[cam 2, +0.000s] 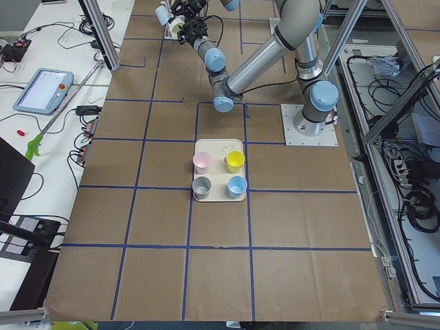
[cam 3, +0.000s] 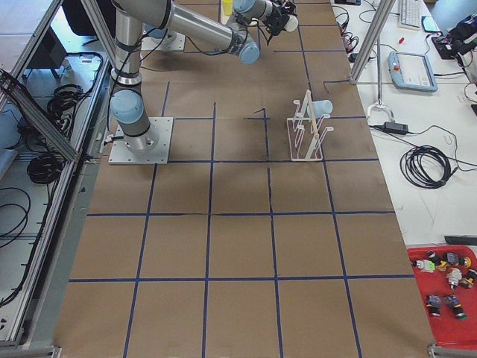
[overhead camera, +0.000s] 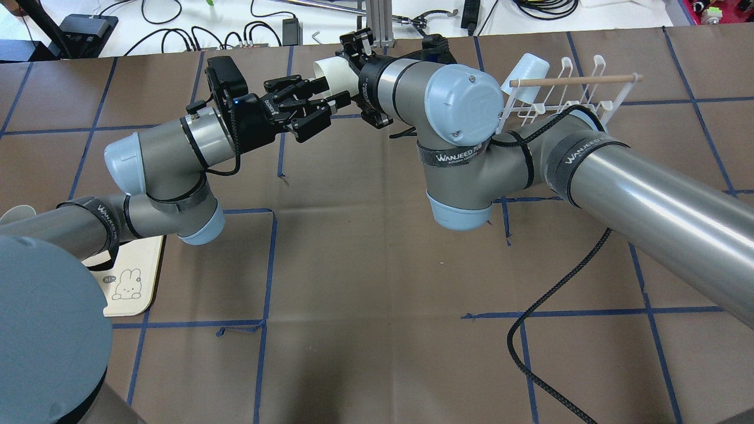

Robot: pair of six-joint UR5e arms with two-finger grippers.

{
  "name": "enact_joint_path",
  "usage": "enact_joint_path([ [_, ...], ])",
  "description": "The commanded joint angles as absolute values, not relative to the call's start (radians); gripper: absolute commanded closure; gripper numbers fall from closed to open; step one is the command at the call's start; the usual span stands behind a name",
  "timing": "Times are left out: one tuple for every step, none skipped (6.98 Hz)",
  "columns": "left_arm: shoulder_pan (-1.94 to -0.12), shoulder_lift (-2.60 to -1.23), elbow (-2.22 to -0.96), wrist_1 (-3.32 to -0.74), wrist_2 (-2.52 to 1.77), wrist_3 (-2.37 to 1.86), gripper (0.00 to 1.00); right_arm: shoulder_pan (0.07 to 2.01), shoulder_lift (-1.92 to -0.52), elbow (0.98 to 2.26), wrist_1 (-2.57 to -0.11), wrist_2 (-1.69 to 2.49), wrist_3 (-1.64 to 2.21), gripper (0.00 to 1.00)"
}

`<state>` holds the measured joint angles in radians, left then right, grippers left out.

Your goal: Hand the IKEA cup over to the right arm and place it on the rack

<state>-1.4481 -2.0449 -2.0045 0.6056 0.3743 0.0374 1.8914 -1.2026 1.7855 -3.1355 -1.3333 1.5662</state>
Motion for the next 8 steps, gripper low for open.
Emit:
enact_joint_path([
  [-1.445,-2.046,-2.005,0.606,0.373,0.019,0.09,1.891,-1.204,1.786,-3.135,-1.333,1.565,0.46],
  [-1.437,-2.045,-2.003,0.606,0.374,0.009,0.07,1.891,-1.204,1.786,-3.135,-1.332,1.565,0.46],
  [-1.412,-2.045,-2.003,0.606,0.373,0.009,0.03,1.891,-1.204,1.786,-3.135,-1.331,1.565,0.47],
  [-1.366,-2.042,-2.005,0.604,0.365,0.008,0.02,1.891,-1.203,1.781,-3.135,-1.331,1.565,0.48],
  [-1.303,-2.04,-2.006,0.603,0.282,0.006,0.01,1.884,-1.2,1.779,-3.132,-1.33,1.562,0.5],
  [-1.223,-2.043,-2.006,0.603,0.209,0.006,0.01,1.852,-1.2,1.778,-3.131,-1.33,1.534,0.57],
  [-1.195,-2.048,-2.003,0.597,0.209,0.005,0.02,1.806,-1.203,1.776,-3.132,-1.325,1.466,0.65],
  [-1.193,-2.048,-1.994,0.569,0.224,-0.001,0.02,1.769,-1.204,1.776,-3.134,-1.319,1.336,0.72],
])
